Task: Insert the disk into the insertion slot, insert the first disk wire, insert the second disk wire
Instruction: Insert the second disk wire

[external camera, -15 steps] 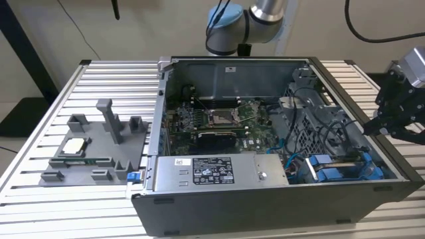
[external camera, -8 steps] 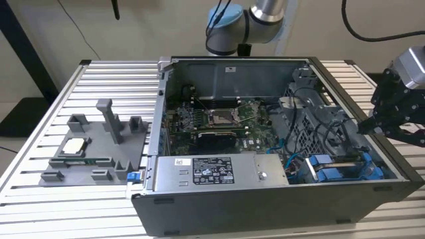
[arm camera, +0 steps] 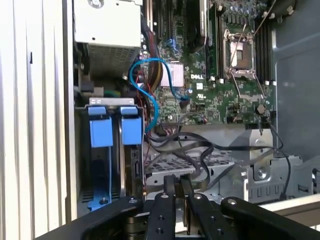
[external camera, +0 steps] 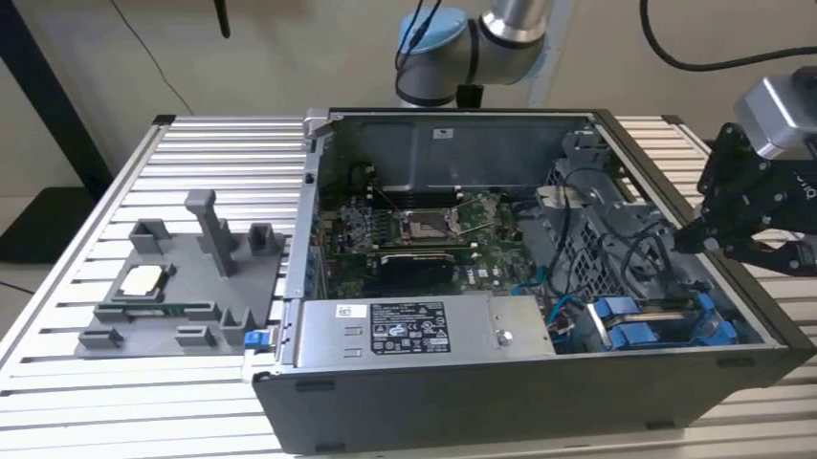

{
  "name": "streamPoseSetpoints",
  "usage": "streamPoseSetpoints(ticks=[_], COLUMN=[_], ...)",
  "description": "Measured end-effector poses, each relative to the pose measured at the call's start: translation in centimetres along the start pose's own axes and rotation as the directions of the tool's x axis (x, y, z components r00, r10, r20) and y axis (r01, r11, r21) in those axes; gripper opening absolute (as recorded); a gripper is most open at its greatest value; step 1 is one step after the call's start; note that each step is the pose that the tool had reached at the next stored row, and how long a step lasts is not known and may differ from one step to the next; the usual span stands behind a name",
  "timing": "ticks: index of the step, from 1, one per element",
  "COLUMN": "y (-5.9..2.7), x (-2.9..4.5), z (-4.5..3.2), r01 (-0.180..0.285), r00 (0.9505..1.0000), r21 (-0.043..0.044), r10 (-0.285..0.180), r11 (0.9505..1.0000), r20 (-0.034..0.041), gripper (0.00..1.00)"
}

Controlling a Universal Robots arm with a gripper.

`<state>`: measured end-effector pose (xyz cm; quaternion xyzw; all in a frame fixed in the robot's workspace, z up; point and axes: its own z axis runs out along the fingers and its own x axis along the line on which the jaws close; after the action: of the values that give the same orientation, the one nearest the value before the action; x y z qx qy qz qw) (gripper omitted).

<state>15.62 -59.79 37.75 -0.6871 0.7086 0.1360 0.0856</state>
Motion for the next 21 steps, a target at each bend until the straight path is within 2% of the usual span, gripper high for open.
streamPoseSetpoints(ticks=[6,7,10,13,14,19,20,21], y=[1.24,1.48,2.33,2.88,2.88,2.89,2.9,2.9], x=[0.05,0.07,0.17,0.25,0.25,0.25,0.26,0.28], z=[0.1,0.15,0.41,0.61,0.62,0.63,0.67,0.71], r01=[0.001,0.001,0.002,0.009,0.011,0.012,0.013,0.016], r00=[0.9974,0.9969,0.9963,0.9959,0.9959,0.9959,0.9959,0.9959], r21=[0.0011,0.0015,0.0085,0.03,0.0324,0.0327,0.037,0.0454], r10=[-0.001,-0.001,-0.002,-0.007,-0.008,-0.009,-0.01,-0.012], r11=[1.0,1.0,1.0,0.9995,0.9994,0.9994,0.9992,0.9988], r20=[-0.0725,-0.0786,-0.0862,-0.0897,-0.0901,-0.0905,-0.0902,-0.0902], gripper=[0.16,0.16,0.16,0.16,0.16,0.16,0.16,0.16])
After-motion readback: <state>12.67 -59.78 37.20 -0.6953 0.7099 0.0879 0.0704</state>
